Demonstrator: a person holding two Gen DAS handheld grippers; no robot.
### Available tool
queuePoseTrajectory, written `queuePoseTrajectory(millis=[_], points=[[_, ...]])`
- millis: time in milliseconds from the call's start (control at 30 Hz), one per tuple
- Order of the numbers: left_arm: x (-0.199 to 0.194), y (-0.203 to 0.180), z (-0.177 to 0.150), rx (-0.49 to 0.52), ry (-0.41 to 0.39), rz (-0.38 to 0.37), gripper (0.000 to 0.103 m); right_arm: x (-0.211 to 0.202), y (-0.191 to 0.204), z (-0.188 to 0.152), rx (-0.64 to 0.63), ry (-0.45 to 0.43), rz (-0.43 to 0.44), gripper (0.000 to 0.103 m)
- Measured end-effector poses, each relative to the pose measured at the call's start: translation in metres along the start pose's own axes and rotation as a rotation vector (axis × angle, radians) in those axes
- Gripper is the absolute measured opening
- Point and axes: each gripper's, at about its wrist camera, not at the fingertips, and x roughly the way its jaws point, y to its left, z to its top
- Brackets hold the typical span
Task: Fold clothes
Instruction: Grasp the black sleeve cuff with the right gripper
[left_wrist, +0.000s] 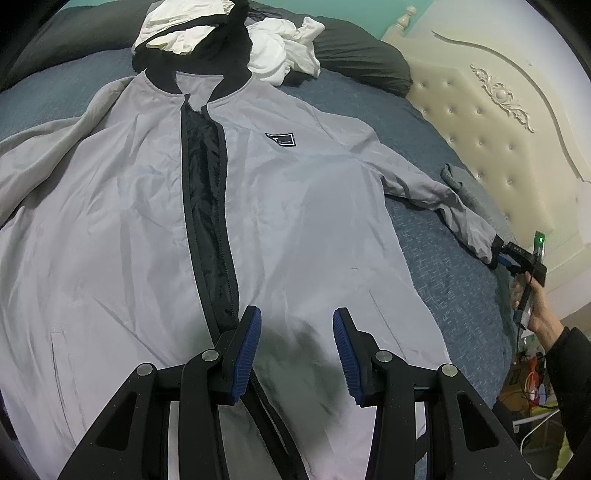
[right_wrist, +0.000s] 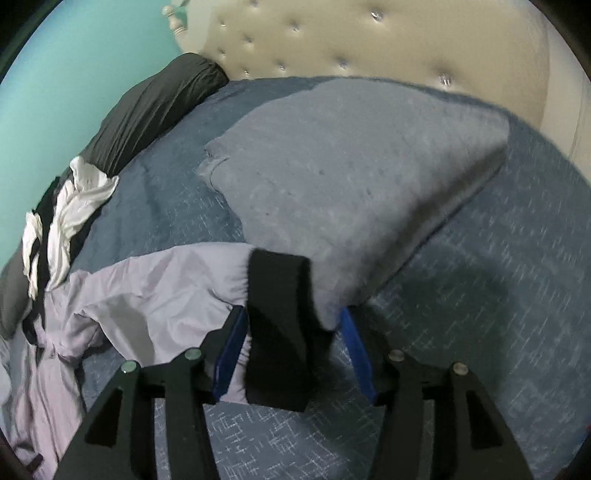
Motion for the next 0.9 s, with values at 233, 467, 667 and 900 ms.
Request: queuePoseTrajectory(millis=[233, 467, 667, 900], points=[[0.002, 0.001, 0.0, -0.003, 0.005, 0.001, 0.044, 0.002, 0.005, -0.012, -0.026, 0.043, 0.04, 0.033], [-0.002, -0.001, 0.001, 0.005, 0.001, 0.001, 0.044, -0.033, 0.025, 0.003, -0.149, -0.071, -0.027, 0.006], [-0.001, -0.002, 0.003, 0.006, 0.004, 0.008, 0.044, -0.051, 0.038, 0.059, -0.189, -0.132, -0.022, 0.005], [0.002, -0.006, 0.002, 0.016, 0.016, 0.015, 0.044, 0.0, 0.033, 0.115, -0.176, -0.002, -0.121, 0.003]])
